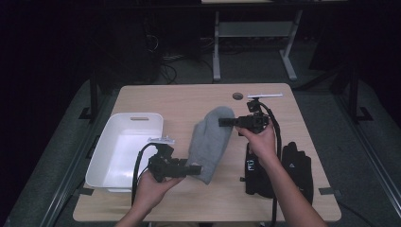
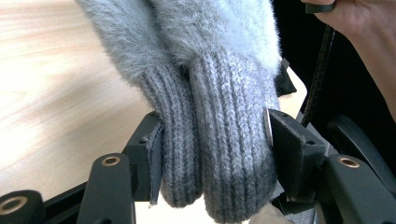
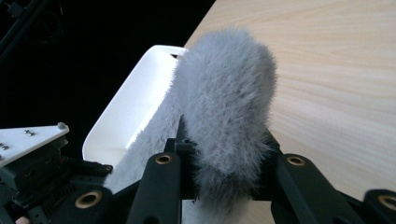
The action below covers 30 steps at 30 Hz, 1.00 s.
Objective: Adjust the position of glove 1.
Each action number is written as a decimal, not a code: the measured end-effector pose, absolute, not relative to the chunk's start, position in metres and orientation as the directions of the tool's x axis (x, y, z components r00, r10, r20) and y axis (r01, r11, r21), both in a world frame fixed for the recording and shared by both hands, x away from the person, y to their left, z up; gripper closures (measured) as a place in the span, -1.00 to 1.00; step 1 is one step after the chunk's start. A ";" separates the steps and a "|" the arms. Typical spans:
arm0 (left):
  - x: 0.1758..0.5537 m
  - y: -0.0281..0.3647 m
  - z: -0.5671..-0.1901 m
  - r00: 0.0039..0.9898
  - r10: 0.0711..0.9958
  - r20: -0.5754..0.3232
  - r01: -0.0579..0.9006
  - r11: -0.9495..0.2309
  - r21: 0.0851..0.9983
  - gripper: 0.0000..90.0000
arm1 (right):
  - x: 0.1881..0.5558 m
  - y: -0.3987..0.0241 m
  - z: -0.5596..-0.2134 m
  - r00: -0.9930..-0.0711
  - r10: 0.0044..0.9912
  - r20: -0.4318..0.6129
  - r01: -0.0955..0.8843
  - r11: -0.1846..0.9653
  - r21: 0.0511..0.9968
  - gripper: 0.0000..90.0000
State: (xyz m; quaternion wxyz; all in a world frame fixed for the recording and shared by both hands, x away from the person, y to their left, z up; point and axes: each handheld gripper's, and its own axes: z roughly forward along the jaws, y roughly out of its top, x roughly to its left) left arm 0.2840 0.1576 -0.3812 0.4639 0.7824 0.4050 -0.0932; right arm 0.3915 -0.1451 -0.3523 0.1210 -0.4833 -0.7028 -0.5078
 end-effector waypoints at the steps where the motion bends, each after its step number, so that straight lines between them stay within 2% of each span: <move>1: 0.284 0.159 -0.380 0.655 0.547 -0.522 0.719 -0.239 0.652 -0.06 | 0.393 -0.143 -0.351 -0.503 0.554 0.664 0.802 0.013 0.597 0.57; 30: 0.281 0.213 -0.351 0.633 0.593 -0.497 0.698 -0.159 0.698 -0.06 | 0.415 -0.080 -0.312 -0.526 0.480 0.702 0.804 0.010 0.595 0.55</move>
